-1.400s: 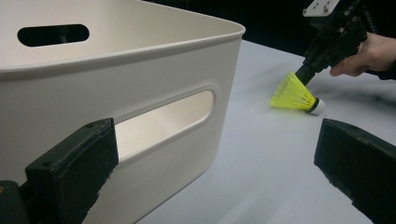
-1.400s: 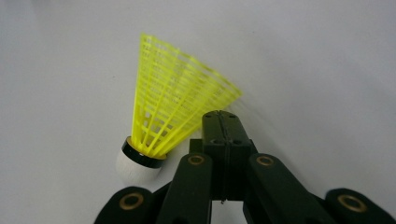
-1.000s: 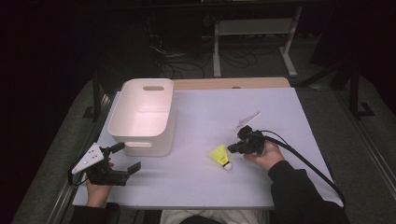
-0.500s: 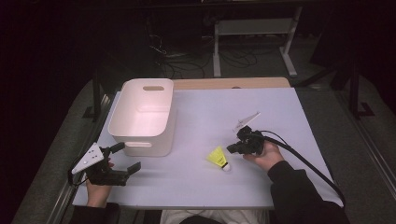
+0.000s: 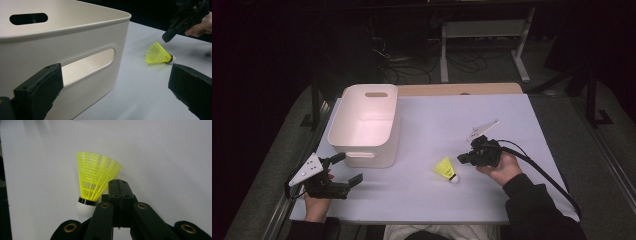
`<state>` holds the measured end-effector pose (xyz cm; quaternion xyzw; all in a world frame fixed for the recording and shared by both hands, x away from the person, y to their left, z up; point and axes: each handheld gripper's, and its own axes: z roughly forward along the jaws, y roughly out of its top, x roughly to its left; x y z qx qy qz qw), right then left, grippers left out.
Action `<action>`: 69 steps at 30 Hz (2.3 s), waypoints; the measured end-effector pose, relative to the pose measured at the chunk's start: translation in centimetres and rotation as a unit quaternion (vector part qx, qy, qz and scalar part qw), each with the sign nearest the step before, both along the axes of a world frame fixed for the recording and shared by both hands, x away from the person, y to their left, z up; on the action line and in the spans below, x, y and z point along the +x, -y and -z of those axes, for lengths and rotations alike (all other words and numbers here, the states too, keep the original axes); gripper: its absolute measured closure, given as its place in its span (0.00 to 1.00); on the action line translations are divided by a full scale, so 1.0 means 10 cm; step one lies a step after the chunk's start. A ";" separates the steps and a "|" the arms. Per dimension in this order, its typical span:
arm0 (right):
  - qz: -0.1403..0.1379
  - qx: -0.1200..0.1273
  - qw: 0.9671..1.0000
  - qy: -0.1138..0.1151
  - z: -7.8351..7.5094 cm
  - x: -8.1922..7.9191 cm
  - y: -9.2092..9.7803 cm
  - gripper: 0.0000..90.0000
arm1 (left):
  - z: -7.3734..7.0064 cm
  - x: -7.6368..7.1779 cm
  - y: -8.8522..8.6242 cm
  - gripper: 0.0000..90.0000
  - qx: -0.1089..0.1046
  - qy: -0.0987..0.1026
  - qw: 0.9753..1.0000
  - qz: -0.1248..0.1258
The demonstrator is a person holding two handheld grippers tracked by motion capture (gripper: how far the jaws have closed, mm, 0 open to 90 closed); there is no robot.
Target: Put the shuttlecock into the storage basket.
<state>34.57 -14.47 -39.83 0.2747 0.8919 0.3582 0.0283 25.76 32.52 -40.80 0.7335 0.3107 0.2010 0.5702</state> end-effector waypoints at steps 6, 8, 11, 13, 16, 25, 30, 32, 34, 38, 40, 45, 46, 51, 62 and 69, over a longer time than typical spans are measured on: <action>-0.002 0.011 1.000 0.010 -0.12 -0.11 0.04 0.98 | 0.00 0.00 0.00 0.00 0.000 0.000 1.000 0.000; -0.002 0.013 1.000 0.013 -0.15 -0.14 0.05 0.98 | 0.00 0.00 0.00 0.00 0.001 0.001 1.000 0.000; -0.004 0.015 1.000 0.015 -0.17 -0.18 0.06 0.98 | 0.00 0.00 0.00 0.00 0.001 0.001 1.000 0.000; -0.005 0.017 1.000 0.015 -0.19 -0.20 0.06 0.98 | 0.00 0.00 0.00 0.00 0.001 0.001 1.000 0.000; -0.008 0.018 1.000 0.016 -0.22 -0.24 0.07 0.98 | 0.00 0.00 0.00 0.00 0.001 0.001 1.000 0.000; 0.003 0.014 1.000 0.023 -0.29 -0.28 0.08 0.77 | 0.00 0.00 0.00 0.00 0.000 0.000 1.000 0.000; 0.015 0.011 0.999 0.031 -0.33 -0.30 0.06 0.57 | 0.00 0.00 0.00 0.00 0.001 0.001 1.000 0.000; 0.019 0.008 0.999 0.031 -0.33 -0.30 0.05 0.47 | 0.00 0.00 0.00 0.00 0.001 0.001 1.000 0.000; 0.021 0.006 0.999 0.027 -0.33 -0.29 0.05 0.37 | 0.00 0.00 0.00 0.00 0.000 0.001 1.000 0.000; 0.026 0.007 0.999 0.028 -0.32 -0.29 0.04 0.18 | 0.00 0.00 0.00 0.00 0.001 0.001 1.000 0.000; 0.027 0.009 0.999 0.027 -0.31 -0.28 0.04 0.14 | 0.00 0.00 0.00 0.00 0.000 0.001 1.000 0.000; 0.035 0.016 0.999 0.025 -0.29 -0.27 0.01 0.00 | 0.00 0.00 0.00 0.00 0.000 0.001 1.000 0.000; 0.035 0.018 0.999 0.024 -0.28 -0.26 0.01 0.00 | 0.00 0.00 0.00 0.00 0.000 0.001 1.000 0.001; 0.036 0.016 0.999 0.023 -0.22 -0.25 -0.04 0.00 | 0.00 0.00 0.00 0.00 0.000 0.001 1.000 0.001; 0.028 0.008 1.000 0.004 -0.05 -0.23 -0.16 0.00 | 0.00 0.00 -0.01 0.00 0.001 0.002 1.000 0.002; 0.025 -0.002 1.000 -0.006 0.05 -0.21 -0.20 0.00 | 0.00 0.00 0.00 0.00 0.000 0.001 1.000 0.001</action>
